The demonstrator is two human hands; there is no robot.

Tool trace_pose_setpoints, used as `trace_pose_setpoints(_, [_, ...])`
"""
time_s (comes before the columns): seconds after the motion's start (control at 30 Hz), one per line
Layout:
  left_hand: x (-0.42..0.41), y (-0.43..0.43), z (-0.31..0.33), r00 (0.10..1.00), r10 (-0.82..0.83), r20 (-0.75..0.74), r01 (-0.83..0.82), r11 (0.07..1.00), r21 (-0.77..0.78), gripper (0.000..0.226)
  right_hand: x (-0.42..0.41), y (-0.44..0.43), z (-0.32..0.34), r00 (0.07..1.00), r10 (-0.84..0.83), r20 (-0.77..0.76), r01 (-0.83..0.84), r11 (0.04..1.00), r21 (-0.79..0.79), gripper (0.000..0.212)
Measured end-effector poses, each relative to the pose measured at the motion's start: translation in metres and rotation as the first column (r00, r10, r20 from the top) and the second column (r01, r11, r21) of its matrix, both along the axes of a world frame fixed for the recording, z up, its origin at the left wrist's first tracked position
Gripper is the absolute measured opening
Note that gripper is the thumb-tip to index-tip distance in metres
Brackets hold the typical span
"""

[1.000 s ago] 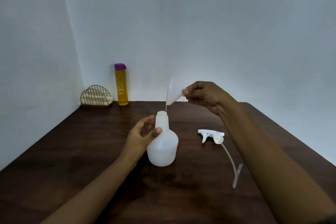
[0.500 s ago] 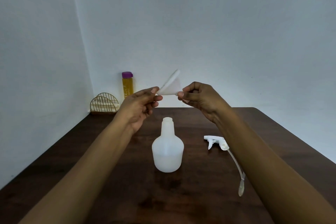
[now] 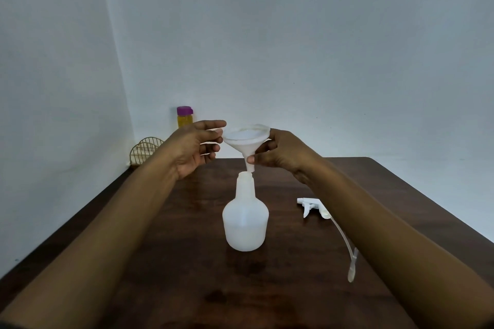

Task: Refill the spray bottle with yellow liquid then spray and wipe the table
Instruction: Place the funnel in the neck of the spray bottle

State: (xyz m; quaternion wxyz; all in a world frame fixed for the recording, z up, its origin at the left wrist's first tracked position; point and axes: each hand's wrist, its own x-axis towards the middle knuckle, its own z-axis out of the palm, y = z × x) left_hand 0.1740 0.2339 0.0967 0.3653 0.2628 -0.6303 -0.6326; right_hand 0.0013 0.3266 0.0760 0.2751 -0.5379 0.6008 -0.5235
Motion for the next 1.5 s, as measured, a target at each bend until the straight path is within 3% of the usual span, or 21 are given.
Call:
trace_pose_setpoints(0.27, [0.0,-0.007,-0.003,0.999,0.021,0.033,-0.021,1.0,-0.012,0.02,0.003,-0.006,-0.009,0.996,-0.014,-0.091,0.014,1.0,-0.008,0.061])
trace_pose_setpoints(0.57, [-0.001,-0.013,-0.005,0.996,-0.026,0.089,0.027,1.0,-0.01,0.021,0.002,-0.003,-0.013,0.986,0.008,-0.167,-0.003,1.0,0.025,0.056])
trace_pose_setpoints(0.67, [-0.001,-0.015,-0.012,0.991,-0.045,0.124,0.045,0.999,0.007,0.02,-0.007,0.009,-0.006,0.979,0.155,-0.135,-0.131,0.977,0.167,0.077])
trace_pose_setpoints(0.73, [0.0,-0.014,-0.016,0.989,-0.057,0.135,0.056,0.998,0.015,0.02,-0.014,0.016,-0.002,0.981,0.152,-0.124,-0.129,0.975,0.179,0.088])
trace_pose_setpoints(0.97, [0.002,-0.016,-0.024,0.986,-0.051,0.158,0.05,0.999,0.006,0.019,-0.012,0.015,0.0,0.975,0.051,-0.218,-0.026,0.993,0.118,0.066])
trace_pose_setpoints(1.2, [0.006,-0.017,-0.027,0.982,-0.069,0.176,0.063,0.997,0.041,0.031,-0.007,0.021,0.011,0.974,0.051,-0.221,-0.009,0.982,0.188,0.081])
trace_pose_setpoints(1.27, [0.01,-0.019,-0.026,0.981,-0.034,0.191,0.03,0.999,0.02,0.036,0.0,0.031,0.019,0.964,-0.041,-0.262,0.076,0.989,0.124,0.079])
trace_pose_setpoints(1.4, [0.031,-0.026,-0.032,0.974,0.127,0.188,-0.104,0.986,-0.13,0.031,0.039,0.059,0.034,0.91,-0.32,-0.264,0.253,0.932,-0.26,0.069])
trace_pose_setpoints(1.5, [0.055,-0.036,-0.04,0.955,0.248,0.164,-0.208,0.952,-0.226,0.024,0.092,0.064,0.038,0.933,-0.283,-0.222,0.172,0.894,-0.414,0.049])
